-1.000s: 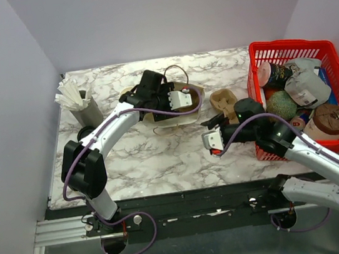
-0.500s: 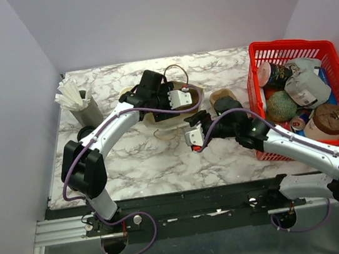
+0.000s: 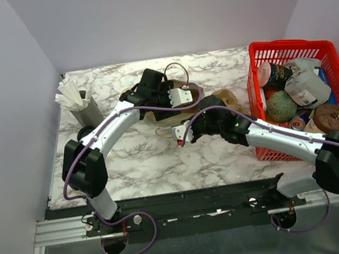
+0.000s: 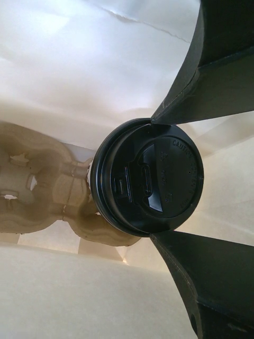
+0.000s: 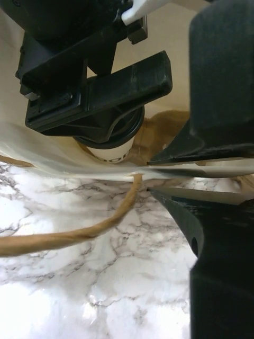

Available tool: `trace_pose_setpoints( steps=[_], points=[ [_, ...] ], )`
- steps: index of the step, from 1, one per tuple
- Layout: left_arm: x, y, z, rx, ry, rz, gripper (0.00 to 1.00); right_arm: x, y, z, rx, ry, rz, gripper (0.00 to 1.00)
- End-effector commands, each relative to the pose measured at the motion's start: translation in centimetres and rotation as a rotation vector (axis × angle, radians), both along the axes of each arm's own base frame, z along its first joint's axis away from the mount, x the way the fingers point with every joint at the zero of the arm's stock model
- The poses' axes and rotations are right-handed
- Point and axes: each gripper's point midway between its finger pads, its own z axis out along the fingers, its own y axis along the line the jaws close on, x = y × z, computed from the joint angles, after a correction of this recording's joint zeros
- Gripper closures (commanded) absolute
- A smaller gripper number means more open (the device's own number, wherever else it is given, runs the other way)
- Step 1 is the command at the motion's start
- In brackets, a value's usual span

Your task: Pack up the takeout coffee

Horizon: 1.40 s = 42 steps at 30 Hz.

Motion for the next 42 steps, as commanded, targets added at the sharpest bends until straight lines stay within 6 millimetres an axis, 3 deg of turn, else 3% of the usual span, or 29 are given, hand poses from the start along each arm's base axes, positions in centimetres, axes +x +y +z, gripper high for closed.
trace_pose_setpoints(
  steps=[1, 2, 4, 18, 23, 31, 42],
  points=[
    [-1.3, -0.3, -0.6, -0.014, 0.079, 0.001, 1.00, 0.4, 0.1, 1.2, 0.001, -0.017, -0.022, 0.82],
    [-1.3, -0.3, -0.4, -0.015, 0.075, 0.002, 1.00, 0.3, 0.1, 1.2, -0.001, -0.012, -0.018, 0.93],
    [-1.5, -0.2, -0.3, -0.014, 0.070, -0.001, 1.00, -0.3, 0.0, 0.9, -0.007, 0.003, -0.001, 1.00],
    [-2.6, 1.7, -0.7, 0.075, -0.072, -0.119, 1.00, -4.4, -0.7, 1.5, 0.023, 0.097, 0.119, 0.99],
    [-2.8, 1.3, -0.5, 0.074, -0.128, -0.161, 1.00, -5.4, -0.9, 1.4, 0.023, 0.140, 0.147, 0.99],
    [-2.7, 1.2, -2.2, 0.109, -0.143, -0.177, 1.00, -5.9, -0.8, 1.9, 0.043, 0.167, 0.157, 0.99],
    [-2.2, 0.9, -2.5, 0.163, -0.269, -0.207, 1.00, -6.4, -0.6, 2.8, 0.073, 0.212, 0.164, 1.00]
  ],
)
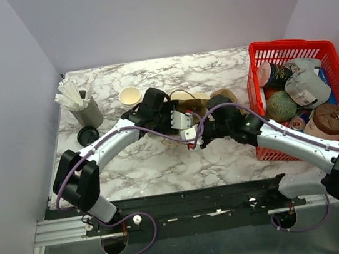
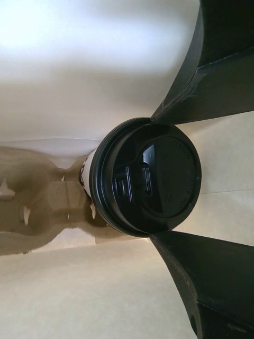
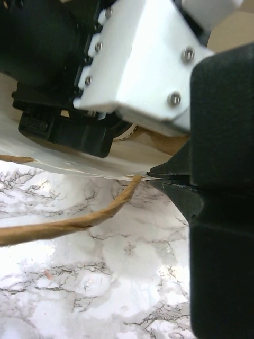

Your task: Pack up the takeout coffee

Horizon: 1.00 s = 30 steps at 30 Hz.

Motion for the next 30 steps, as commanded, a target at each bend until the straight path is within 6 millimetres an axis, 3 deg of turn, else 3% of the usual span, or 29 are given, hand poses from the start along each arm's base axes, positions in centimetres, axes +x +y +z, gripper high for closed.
trace_pose_setpoints(
  steps=[1, 12, 13, 18, 19, 21, 23, 30],
  points=[
    [0.5, 0.3, -0.2, 0.051, -0.108, -0.022, 1.00, -1.8, 1.0, 2.5, 0.076, 0.051, 0.068, 0.99],
    [2.4, 0.1, -0.5, 0.025, -0.150, 0.094, 0.99, -1.9, 1.0, 2.3, 0.076, 0.068, 0.072, 0.99],
    [2.4, 0.0, -0.3, 0.017, -0.147, 0.098, 0.81, -1.8, 0.9, 2.4, 0.077, 0.067, 0.067, 1.00],
    [1.6, -0.3, 0.4, -0.044, -0.065, 0.108, 0.45, -1.5, 0.7, 2.3, 0.077, 0.082, 0.041, 1.00],
    [1.5, -0.2, 0.6, -0.056, -0.054, 0.113, 0.33, -1.6, 0.7, 2.3, 0.077, 0.083, 0.040, 0.99],
    [1.1, -0.1, 1.1, -0.077, -0.034, 0.121, 0.23, -1.4, 0.6, 2.2, 0.073, 0.084, 0.035, 1.00],
    [0.6, -0.1, 1.3, -0.103, 0.017, 0.136, 0.02, -1.3, 0.6, 2.2, 0.073, 0.082, 0.028, 1.00],
    [-0.6, -0.2, 2.9, -0.171, 0.143, 0.159, 0.01, -1.0, 0.4, 2.2, 0.070, 0.087, 0.001, 0.99]
  ],
)
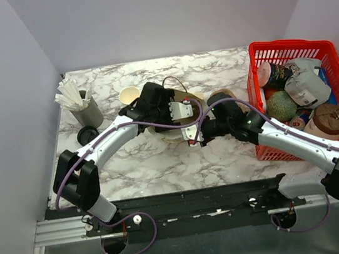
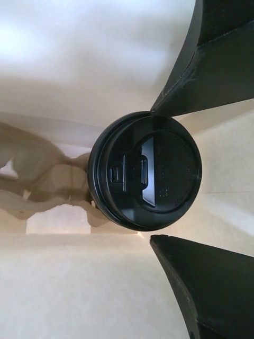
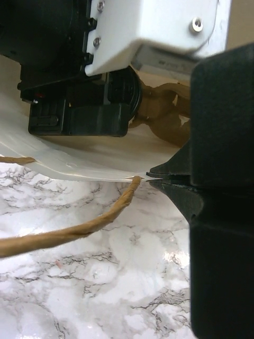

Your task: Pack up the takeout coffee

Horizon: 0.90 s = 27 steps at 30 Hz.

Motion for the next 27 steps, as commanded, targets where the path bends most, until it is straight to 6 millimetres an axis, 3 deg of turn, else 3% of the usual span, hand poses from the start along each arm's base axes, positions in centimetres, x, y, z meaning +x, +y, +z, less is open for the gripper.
trace_pose_setpoints(
  steps=[1, 9, 24, 27],
  points=[
    [-1.2, -0.1, 2.0, -0.092, 0.088, 0.019, 0.01, -0.5, 0.5, 1.7, 0.046, 0.019, 0.009, 0.99],
    [-3.3, -0.2, 3.1, -0.157, 0.149, -0.051, 0.01, 0.1, 0.7, 3.0, 0.078, 0.047, -0.045, 1.00],
    [-4.3, -0.3, 3.1, -0.189, 0.169, -0.125, 0.01, 0.1, 0.5, 2.5, 0.070, 0.051, -0.051, 0.99],
    [-4.9, -0.3, 4.1, -0.250, 0.182, -0.169, 0.01, 0.2, 0.4, 2.5, 0.065, 0.046, -0.055, 0.99]
  ],
)
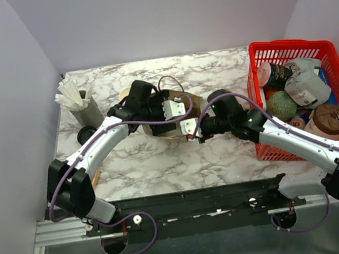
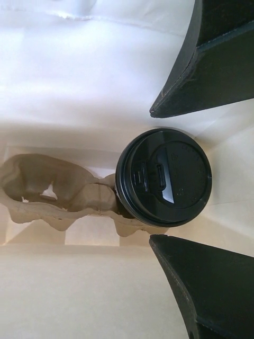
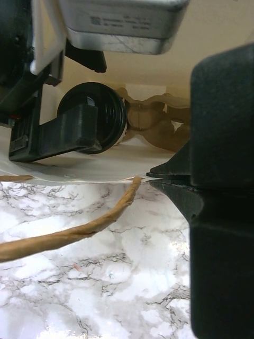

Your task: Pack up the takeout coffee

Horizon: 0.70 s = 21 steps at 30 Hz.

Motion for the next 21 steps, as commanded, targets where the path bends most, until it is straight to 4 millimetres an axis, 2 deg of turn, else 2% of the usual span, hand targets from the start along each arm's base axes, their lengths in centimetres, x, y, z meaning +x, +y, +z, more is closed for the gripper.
trace_pose_setpoints(
  steps=[1, 4, 8, 13, 21],
  points=[
    [-1.6, 0.2, 2.6, -0.129, 0.006, -0.092, 0.01, 0.1, -0.2, 0.6, 0.009, 0.005, -0.013, 1.00],
    [-2.5, 0.2, 4.0, -0.191, 0.006, -0.158, 0.01, 0.1, -0.2, 0.4, 0.006, 0.011, -0.017, 0.99],
    [-4.3, -0.1, 4.5, -0.238, 0.048, -0.234, 0.01, 0.2, -0.1, 0.3, 0.007, 0.021, -0.015, 0.99],
    [-5.4, -0.5, 5.7, -0.308, 0.094, -0.261, 0.01, 0.2, -0.1, 0.3, 0.005, 0.021, -0.014, 0.99],
    [-5.6, -1.9, 11.6, -0.452, 0.148, -0.258, 0.01, 0.3, -0.4, 0.3, 0.010, 0.040, -0.044, 0.99]
  ],
)
